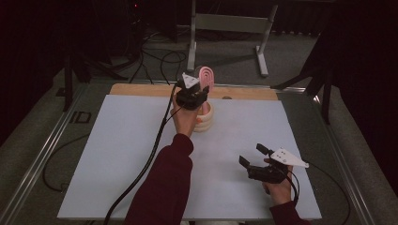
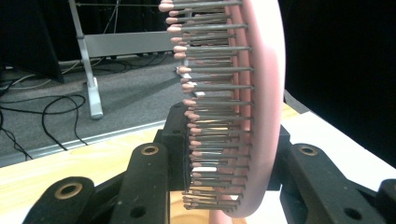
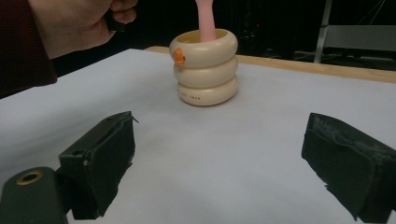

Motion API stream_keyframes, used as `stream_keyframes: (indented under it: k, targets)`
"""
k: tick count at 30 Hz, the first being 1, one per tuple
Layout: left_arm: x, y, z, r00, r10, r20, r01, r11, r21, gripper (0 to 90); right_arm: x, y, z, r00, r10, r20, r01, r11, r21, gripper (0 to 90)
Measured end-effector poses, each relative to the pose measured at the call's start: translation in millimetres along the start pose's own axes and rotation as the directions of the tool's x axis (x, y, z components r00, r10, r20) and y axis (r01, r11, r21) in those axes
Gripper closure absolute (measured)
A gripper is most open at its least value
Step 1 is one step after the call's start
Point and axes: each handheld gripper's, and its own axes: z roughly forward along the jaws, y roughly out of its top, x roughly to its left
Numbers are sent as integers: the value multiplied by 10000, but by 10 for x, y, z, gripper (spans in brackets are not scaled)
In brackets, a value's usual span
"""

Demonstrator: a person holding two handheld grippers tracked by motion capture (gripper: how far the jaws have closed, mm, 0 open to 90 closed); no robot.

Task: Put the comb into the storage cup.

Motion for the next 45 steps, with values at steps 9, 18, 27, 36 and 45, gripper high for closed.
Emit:
stream_keyframes:
  k: [9,18,27,36,45]
  targets:
    - [-9,-44,22,10000,-49,-3,49,9999,91,648,-2,-2,1,10000,12,17,-12,10000,7,97]
    - [-5,-84,41,10000,-74,-28,75,9997,211,648,-3,-4,4,10000,6,35,-6,10000,14,97]
    - [3,-98,48,9999,-123,-29,123,9996,243,647,-3,-9,12,10000,42,1,-42,10000,44,98]
    - [17,-114,52,9998,-145,-104,148,9996,249,647,-3,-13,18,10000,40,11,-40,10000,50,98]
    - [25,-153,82,9998,-135,-178,142,9992,384,647,-11,-15,16,10000,36,17,-36,10000,50,98]
